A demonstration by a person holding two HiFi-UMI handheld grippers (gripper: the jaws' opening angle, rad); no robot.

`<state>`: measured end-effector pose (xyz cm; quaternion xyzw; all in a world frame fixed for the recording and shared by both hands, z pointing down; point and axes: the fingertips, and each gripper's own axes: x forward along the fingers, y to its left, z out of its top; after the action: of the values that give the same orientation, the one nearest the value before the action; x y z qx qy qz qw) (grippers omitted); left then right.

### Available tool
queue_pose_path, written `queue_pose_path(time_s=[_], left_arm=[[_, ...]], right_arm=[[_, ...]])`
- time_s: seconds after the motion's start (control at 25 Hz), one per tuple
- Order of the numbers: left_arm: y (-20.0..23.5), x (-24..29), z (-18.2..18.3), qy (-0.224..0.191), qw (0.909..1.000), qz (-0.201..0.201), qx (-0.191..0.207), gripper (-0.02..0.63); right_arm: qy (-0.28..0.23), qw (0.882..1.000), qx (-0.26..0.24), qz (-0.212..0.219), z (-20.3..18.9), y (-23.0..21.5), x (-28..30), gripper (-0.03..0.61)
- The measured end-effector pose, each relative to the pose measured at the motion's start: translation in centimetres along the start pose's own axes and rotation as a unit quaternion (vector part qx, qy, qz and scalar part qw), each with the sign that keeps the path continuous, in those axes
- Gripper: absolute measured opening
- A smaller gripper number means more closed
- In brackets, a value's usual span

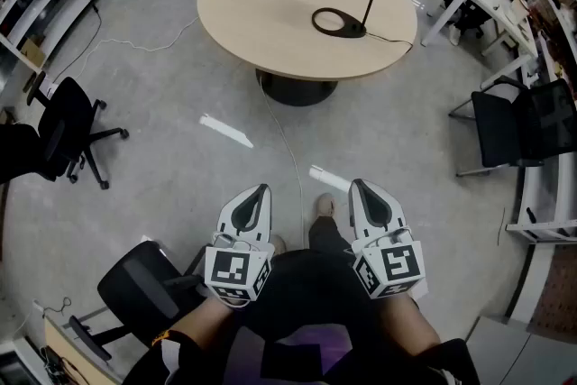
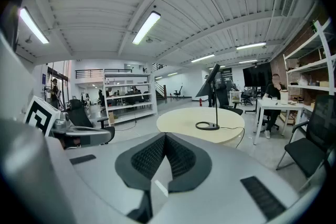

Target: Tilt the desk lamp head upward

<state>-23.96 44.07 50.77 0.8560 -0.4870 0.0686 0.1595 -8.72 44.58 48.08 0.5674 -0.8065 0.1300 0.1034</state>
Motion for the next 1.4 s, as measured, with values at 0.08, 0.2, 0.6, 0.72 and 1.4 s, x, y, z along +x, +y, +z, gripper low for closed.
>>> queue_pose_path(time_s=[0.08, 0.2, 0.6, 0.72, 1.4], left_arm=[[0.0, 1.6, 0.4, -0.003, 1.0, 0.003, 0.001, 0.048], [0.1, 4.9, 1.3, -0.008, 0.9999, 0.01, 0.005, 0.048], [-4.2, 21.6, 7.0, -0.004, 0.999, 0.039, 0.022, 0.048], [-6.0, 26.4, 8.7, -0.003, 0.9986, 0.05, 0.02, 0.048], [-5.7, 41.6, 18.3, -0.032, 0.9984, 0.03, 0.036, 0.048]], right_arm=[[-0.003, 1.0, -0.002, 0.006, 0.3, -1.1, 1.1, 0.014], [-0.009, 1.0, -0.005, 0.015, 1.0, -3.5, 3.4, 0.014], [-0.005, 0.998, 0.013, 0.058, 4.8, -18.4, 11.9, 0.014], [-0.006, 0.997, 0.009, 0.073, 6.3, -22.9, 13.5, 0.014], [-0.055, 0.995, -0.03, 0.081, 15.7, -34.4, 21.7, 0.014]])
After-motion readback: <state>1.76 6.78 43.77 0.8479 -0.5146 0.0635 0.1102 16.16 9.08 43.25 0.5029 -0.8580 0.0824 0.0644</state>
